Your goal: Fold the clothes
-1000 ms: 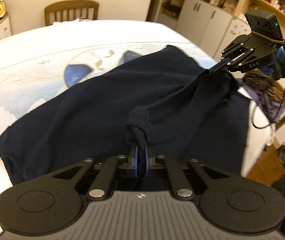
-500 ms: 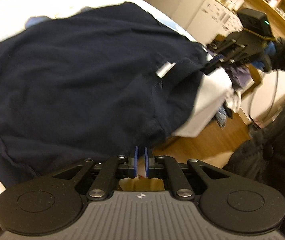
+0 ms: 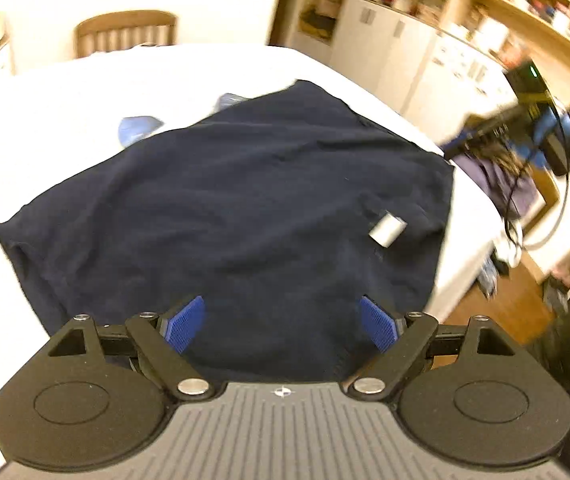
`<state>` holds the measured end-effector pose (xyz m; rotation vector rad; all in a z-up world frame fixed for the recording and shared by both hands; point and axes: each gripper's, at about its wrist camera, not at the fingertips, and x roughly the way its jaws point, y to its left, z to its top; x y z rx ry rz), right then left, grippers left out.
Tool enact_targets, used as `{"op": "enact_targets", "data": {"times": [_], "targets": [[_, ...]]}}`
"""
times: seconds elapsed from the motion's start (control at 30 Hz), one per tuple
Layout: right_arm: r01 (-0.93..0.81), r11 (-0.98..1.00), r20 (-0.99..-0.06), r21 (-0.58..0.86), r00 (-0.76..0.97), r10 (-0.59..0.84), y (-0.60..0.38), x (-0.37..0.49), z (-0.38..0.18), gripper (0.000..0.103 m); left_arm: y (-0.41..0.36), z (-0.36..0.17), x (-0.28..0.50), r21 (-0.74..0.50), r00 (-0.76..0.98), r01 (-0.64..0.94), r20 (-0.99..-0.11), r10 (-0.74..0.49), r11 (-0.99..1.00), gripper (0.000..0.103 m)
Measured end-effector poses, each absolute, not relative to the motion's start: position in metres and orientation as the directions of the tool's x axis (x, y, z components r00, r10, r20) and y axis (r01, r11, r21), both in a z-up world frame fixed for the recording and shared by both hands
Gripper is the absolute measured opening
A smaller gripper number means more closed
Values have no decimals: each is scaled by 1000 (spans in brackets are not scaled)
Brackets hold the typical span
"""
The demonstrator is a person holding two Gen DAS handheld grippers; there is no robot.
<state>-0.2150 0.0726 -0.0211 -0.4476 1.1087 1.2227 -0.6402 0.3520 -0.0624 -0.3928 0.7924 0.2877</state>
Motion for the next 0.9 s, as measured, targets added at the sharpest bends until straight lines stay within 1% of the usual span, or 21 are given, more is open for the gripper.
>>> {"op": "enact_targets", "data": {"times": [0.1, 0.17, 0.27, 0.33, 0.4, 0.53, 0.67, 0.8, 0.9], "targets": [[-818, 474, -865, 326, -55, 499, 73, -202, -41, 103, 366, -75, -642, -290, 660, -440, -746, 87, 850, 85], [-799, 499, -864, 334, -48, 502, 72, -204, -47, 103, 365, -88, -640, -284, 634, -447, -770, 76, 848, 85], [-828, 479, -873, 290, -24, 487, 72, -211, -44, 103, 359, -107, -640, -266, 594, -442, -803, 57, 857, 85], [-861, 448, -871, 241, 12, 491, 68, -213, -36, 103, 354, -109, -642, -254, 604, -431, -794, 68, 866, 85], [-861, 450, -869, 236, 20, 494, 62, -206, -34, 103, 356, -111, -643, -274, 613, -438, -787, 62, 856, 85], [-898, 413, -901, 150, 48, 431, 68, -214, -45, 103, 354, -114, -644, -273, 607, -440, -793, 59, 856, 85], [-967, 254, -884, 25, 97, 458, 81, -257, -23, 103, 351, -100, -657, -293, 618, -431, -785, 43, 854, 85], [-994, 40, -851, 105, -69, 520, 95, -301, -1, 103, 347, -93, -667, -294, 629, -424, -776, 45, 856, 85], [-973, -137, -831, 188, -232, 506, 117, -347, -1, 103, 351, -91, -668, -276, 629, -448, -773, 80, 850, 85]]}}
